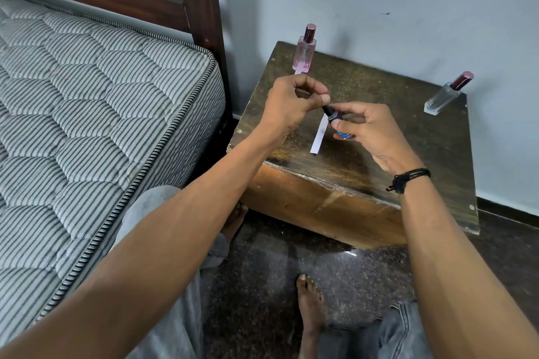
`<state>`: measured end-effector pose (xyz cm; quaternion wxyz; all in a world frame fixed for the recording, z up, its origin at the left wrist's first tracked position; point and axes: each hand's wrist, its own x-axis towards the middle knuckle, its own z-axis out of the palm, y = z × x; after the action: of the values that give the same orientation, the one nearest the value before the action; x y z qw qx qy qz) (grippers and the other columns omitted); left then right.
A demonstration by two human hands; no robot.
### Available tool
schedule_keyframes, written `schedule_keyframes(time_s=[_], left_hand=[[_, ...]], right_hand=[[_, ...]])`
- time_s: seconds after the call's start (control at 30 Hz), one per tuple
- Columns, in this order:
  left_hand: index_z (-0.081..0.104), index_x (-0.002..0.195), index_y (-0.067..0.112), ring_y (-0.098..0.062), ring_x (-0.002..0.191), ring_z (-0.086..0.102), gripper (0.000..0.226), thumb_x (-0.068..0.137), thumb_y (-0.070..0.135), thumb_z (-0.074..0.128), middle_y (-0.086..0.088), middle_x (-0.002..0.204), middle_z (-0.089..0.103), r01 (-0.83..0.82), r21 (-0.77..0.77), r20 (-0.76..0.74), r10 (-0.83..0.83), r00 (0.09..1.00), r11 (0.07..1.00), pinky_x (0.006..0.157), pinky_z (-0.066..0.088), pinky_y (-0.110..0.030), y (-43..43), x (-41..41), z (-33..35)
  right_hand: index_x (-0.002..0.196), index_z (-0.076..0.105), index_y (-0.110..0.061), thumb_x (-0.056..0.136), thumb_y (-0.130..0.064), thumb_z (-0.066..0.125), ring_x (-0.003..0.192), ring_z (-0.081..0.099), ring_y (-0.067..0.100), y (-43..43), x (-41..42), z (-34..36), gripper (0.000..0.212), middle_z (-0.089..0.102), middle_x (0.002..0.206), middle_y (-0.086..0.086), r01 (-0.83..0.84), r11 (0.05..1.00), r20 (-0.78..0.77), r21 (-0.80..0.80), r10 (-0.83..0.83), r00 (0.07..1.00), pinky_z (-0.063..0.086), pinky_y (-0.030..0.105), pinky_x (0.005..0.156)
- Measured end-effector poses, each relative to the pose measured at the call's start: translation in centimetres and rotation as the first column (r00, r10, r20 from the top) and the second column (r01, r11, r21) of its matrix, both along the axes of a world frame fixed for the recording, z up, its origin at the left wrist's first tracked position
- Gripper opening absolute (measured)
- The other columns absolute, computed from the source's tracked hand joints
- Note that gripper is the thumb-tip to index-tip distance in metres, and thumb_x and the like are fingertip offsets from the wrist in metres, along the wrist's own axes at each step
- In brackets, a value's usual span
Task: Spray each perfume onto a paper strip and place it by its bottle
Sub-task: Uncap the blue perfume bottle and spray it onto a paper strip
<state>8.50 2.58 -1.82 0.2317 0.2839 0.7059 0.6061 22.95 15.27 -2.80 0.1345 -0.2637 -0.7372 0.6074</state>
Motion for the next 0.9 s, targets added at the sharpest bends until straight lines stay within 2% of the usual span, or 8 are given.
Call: schedule_keyframes(time_s=[0.17,0.3,0.4,0.5,0.63,0.73,0.9], left_hand=[[0.074,0.084,0.016,0.002,0.063,0.057,0.013,0.077,0.014,0.084,0.012,0.07,0.067,0.015,-0.022,-0.026,-0.015,1.0,1.0,0.071,0.052,-0.02,-0.11,0.0,0.08],[0.075,0.085,0.017,-0.004,0.071,0.062,0.013,0.076,0.016,0.085,0.008,0.077,0.07,0.012,-0.044,-0.055,-0.015,0.998,0.999,0.079,0.057,-0.029,-0.15,0.03,0.21],[0.074,0.083,0.02,-0.006,0.071,0.062,0.013,0.076,0.018,0.085,0.008,0.077,0.069,0.004,-0.054,-0.071,-0.008,0.997,0.999,0.08,0.057,-0.031,-0.18,0.04,0.26],[0.074,0.082,0.022,-0.005,0.07,0.061,0.013,0.076,0.021,0.086,0.009,0.077,0.07,-0.003,-0.061,-0.088,-0.003,0.996,0.998,0.077,0.056,-0.029,-0.15,-0.01,0.2],[0.075,0.083,0.02,-0.002,0.069,0.062,0.013,0.076,0.024,0.086,0.008,0.079,0.071,-0.014,-0.067,-0.108,0.007,0.994,0.998,0.074,0.054,-0.023,-0.16,-0.09,0.09],[0.074,0.084,0.018,-0.007,0.074,0.068,0.015,0.076,0.023,0.086,0.008,0.079,0.072,0.01,-0.063,-0.108,-0.017,0.994,0.998,0.078,0.058,-0.029,-0.15,0.22,0.02],[0.074,0.083,0.02,-0.002,0.068,0.064,0.017,0.074,0.027,0.086,0.012,0.071,0.07,0.023,-0.049,-0.154,-0.03,0.988,0.999,0.074,0.057,-0.025,-0.05,0.47,0.06]], right_hand=[[0.105,0.078,-0.029,0.089,0.001,0.076,0.095,0.074,0.024,0.0,0.01,0.01,0.034,0.078,0.104,0.013,0.001,1.0,-0.015,0.001,-0.001,1.0,0.061,0.049,0.091],[0.106,0.078,-0.029,0.088,0.0,0.077,0.094,0.075,0.024,-0.03,0.01,-0.02,0.034,0.08,0.099,0.006,-0.008,1.0,-0.016,0.009,0.008,1.0,0.061,0.049,0.091],[0.104,0.078,-0.031,0.087,0.0,0.077,0.095,0.076,0.026,-0.11,0.03,-0.01,0.035,0.08,0.098,0.004,-0.021,1.0,-0.023,0.0,0.021,1.0,0.061,0.048,0.091],[0.106,0.079,-0.026,0.087,0.001,0.078,0.1,0.075,0.033,-0.08,0.07,0.0,0.033,0.08,0.099,0.007,-0.019,0.999,-0.038,-0.029,0.018,0.999,0.061,0.049,0.091],[0.107,0.078,-0.021,0.086,0.002,0.077,0.099,0.075,0.032,-0.21,0.02,0.08,0.032,0.077,0.104,0.012,-0.025,0.998,-0.053,-0.064,0.022,0.998,0.062,0.048,0.091],[0.11,0.075,-0.013,0.086,0.004,0.076,0.099,0.075,0.031,-0.35,-0.1,0.14,0.029,0.072,0.113,0.024,-0.031,0.995,-0.072,-0.093,0.024,0.997,0.062,0.046,0.089],[0.105,0.075,-0.009,0.087,0.009,0.072,0.1,0.074,0.032,-0.41,-0.19,0.14,0.026,0.072,0.107,0.02,-0.003,0.982,-0.119,-0.189,-0.02,0.993,0.063,0.046,0.087]])
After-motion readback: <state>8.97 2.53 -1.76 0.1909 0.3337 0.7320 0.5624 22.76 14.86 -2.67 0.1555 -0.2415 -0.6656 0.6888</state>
